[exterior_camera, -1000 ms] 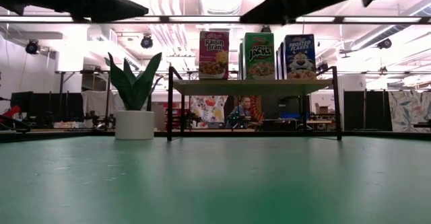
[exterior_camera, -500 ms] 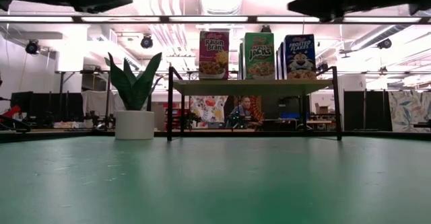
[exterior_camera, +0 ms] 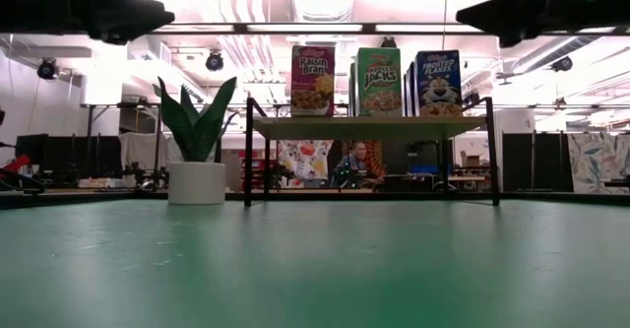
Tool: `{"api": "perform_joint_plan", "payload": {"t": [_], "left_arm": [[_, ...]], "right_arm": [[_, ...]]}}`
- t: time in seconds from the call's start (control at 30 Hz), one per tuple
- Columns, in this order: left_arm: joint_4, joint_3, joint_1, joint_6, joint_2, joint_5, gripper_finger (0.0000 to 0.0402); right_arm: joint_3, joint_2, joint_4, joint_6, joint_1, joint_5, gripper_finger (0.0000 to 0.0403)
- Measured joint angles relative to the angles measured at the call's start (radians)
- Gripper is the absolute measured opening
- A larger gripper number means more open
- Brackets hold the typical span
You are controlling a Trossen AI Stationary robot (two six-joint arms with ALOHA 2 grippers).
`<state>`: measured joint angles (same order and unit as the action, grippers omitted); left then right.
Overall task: Stack cereal on shelf
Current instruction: Return to Home Position
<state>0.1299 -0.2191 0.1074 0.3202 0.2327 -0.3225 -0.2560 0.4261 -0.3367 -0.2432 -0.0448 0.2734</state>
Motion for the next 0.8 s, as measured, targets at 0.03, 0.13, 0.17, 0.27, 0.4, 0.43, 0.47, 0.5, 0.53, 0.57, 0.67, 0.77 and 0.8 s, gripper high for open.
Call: {"api": "perform_joint_plan", "payload": {"t": [0.03, 0.13, 0.17, 0.27, 0.4, 0.43, 0.47, 0.5, 0.53, 0.57, 0.67, 0.77, 0.8], "left_arm": [[0.000, 0.012, 0.000, -0.006, -0.020, 0.000, 0.0274], [0.001, 0.047, 0.000, -0.017, -0.081, -0.001, 0.0274], [0.000, 0.058, 0.000, -0.021, -0.099, -0.002, 0.0274], [0.000, 0.087, 0.000, -0.033, -0.149, -0.007, 0.0274], [0.000, 0.130, 0.000, -0.051, -0.206, -0.011, 0.0274], [-0.001, 0.141, 0.000, -0.057, -0.218, -0.019, 0.0274], [-0.005, 0.150, 0.000, -0.065, -0.229, -0.029, 0.0274], [-0.004, 0.159, 0.000, -0.074, -0.234, -0.037, 0.0274], [-0.001, 0.167, -0.001, -0.079, -0.234, -0.045, 0.0274], [-0.002, 0.173, -0.001, -0.085, -0.233, -0.050, 0.0274], [-0.001, 0.195, -0.001, -0.111, -0.233, -0.063, 0.0274], [-0.006, 0.206, -0.003, -0.136, -0.233, -0.069, 0.0274], [-0.005, 0.207, -0.003, -0.142, -0.233, -0.074, 0.0274]], "right_arm": [[0.006, -0.013, 0.007, 0.000, 0.000, 0.011, 0.0009], [0.020, -0.046, 0.051, 0.009, 0.000, 0.034, 0.0009], [0.025, -0.056, 0.063, 0.014, 0.000, 0.042, 0.0009], [0.045, -0.086, 0.097, 0.024, 0.000, 0.051, 0.0009], [0.077, -0.123, 0.131, 0.042, 0.000, 0.072, 0.0009], [0.085, -0.132, 0.140, 0.042, 0.000, 0.075, 0.0009], [0.092, -0.140, 0.148, 0.042, 0.000, 0.075, 0.0009], [0.101, -0.148, 0.153, 0.044, 0.000, 0.076, 0.0009], [0.110, -0.156, 0.155, 0.046, 0.000, 0.078, 0.0009], [0.118, -0.164, 0.155, 0.048, 0.000, 0.079, 0.0009], [0.144, -0.188, 0.154, 0.058, 0.000, 0.079, 0.0009], [0.170, -0.213, 0.154, 0.062, 0.000, 0.079, 0.0009], [0.179, -0.223, 0.153, 0.062, 0.000, 0.079, 0.0009]]}}
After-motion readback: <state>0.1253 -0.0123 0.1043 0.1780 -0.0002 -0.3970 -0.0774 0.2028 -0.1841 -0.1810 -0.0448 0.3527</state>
